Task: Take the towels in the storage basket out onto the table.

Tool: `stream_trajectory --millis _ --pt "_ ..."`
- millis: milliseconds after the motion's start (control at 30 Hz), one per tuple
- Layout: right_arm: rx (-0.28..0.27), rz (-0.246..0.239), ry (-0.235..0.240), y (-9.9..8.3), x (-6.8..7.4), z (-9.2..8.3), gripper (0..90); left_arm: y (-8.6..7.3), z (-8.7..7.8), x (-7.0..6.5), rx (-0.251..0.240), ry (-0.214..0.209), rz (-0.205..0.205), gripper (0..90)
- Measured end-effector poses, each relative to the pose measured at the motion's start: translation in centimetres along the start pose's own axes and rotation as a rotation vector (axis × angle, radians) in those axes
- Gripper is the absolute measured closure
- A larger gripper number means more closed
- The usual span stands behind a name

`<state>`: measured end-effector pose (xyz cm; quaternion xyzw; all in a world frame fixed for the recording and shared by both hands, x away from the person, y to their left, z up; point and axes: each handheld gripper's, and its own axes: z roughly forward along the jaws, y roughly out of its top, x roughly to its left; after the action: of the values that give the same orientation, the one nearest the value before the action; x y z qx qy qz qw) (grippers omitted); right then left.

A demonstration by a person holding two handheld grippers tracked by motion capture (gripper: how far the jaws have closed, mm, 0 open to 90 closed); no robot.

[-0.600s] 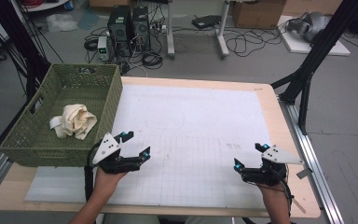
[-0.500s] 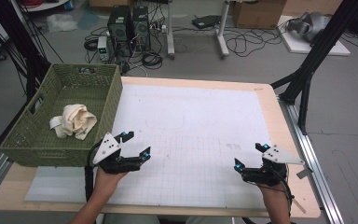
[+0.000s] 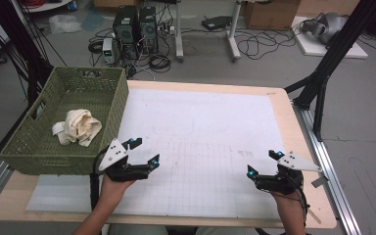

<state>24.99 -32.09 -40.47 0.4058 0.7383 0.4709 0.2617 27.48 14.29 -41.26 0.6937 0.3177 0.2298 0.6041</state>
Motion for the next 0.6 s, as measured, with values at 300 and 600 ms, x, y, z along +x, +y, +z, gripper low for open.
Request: stream_trajectory --millis 300,600 --pt "0.024 -0.017 -0.009 0.3 0.6 0.0 4.9 0.5 -0.1 -0.2 0.001 -0.035 -0.019 16.7" --pt "0.03 -0.019 0.01 0.4 1.0 0.1 4.9 2.1 -0.5 -0.6 0.006 -0.042 -0.022 15.9"
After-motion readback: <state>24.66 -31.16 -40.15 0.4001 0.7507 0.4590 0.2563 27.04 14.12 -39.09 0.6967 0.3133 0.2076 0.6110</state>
